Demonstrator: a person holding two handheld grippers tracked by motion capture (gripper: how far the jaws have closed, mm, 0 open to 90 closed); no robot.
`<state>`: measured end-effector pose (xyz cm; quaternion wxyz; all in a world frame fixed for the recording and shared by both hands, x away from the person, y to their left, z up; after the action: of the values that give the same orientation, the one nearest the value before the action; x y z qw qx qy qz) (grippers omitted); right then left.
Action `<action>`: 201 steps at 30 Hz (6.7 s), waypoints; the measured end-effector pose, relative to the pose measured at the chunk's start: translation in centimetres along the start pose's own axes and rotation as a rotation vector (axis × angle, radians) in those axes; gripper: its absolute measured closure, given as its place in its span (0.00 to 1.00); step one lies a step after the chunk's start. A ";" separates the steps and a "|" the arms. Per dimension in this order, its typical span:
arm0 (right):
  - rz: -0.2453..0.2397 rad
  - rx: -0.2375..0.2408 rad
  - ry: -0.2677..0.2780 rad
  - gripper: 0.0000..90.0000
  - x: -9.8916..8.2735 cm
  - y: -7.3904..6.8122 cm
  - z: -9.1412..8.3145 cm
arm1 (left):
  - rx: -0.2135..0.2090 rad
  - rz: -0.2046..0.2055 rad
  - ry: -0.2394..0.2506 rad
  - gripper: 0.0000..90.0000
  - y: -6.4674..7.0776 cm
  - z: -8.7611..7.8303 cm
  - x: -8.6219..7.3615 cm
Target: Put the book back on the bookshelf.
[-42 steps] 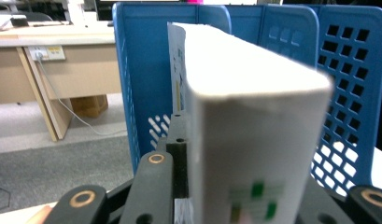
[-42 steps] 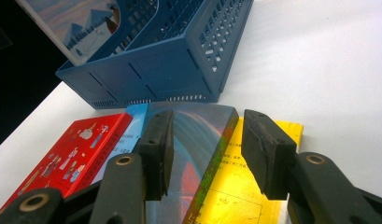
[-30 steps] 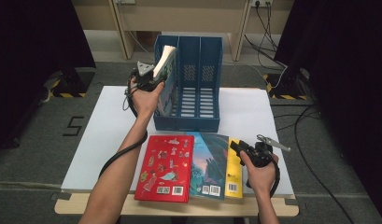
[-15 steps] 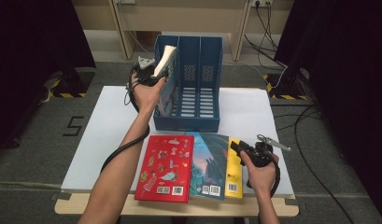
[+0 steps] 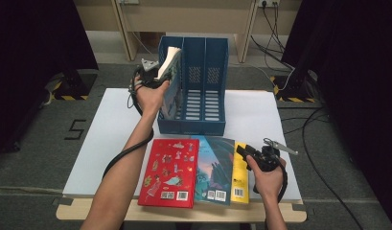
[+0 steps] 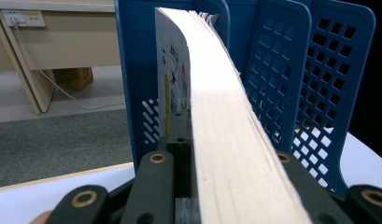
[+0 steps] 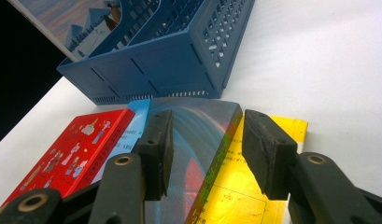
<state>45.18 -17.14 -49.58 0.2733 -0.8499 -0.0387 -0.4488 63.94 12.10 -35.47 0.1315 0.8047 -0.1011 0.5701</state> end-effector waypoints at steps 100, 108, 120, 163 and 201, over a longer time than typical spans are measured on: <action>0.031 0.005 -0.028 0.60 -0.8 0.6 0.4 | 0.039 0.053 -0.021 0.79 -2.5 4.2 -0.8; 0.040 0.008 -0.031 0.60 -0.8 0.5 0.3 | 0.054 0.041 -0.013 0.82 -2.4 4.1 -0.7; 0.036 0.012 -0.029 0.60 -0.7 0.7 0.2 | 0.160 0.031 0.110 0.82 -3.0 3.5 0.8; -0.001 -0.008 -0.004 0.58 0.1 -0.2 -0.5 | 0.079 -0.040 0.063 0.38 -2.7 -0.6 -2.0; -0.095 -0.014 -0.041 0.55 0.8 -2.7 0.8 | -0.039 -0.095 -0.013 0.39 -3.6 -7.7 -8.0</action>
<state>45.44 -14.62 -48.12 0.2448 -0.8582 -0.0812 -0.4438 55.62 18.09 -40.91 0.1733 0.8094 -0.0748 0.5560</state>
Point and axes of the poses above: each handheld gripper's, and its own axes: z roughly forward along the jaws, x roughly out of its top, y roughly to its right, the point moved 10 cm from there along z, roughly forward along the jaws, and after that the axes turned 1 degree about z, right-handed, at the moved point
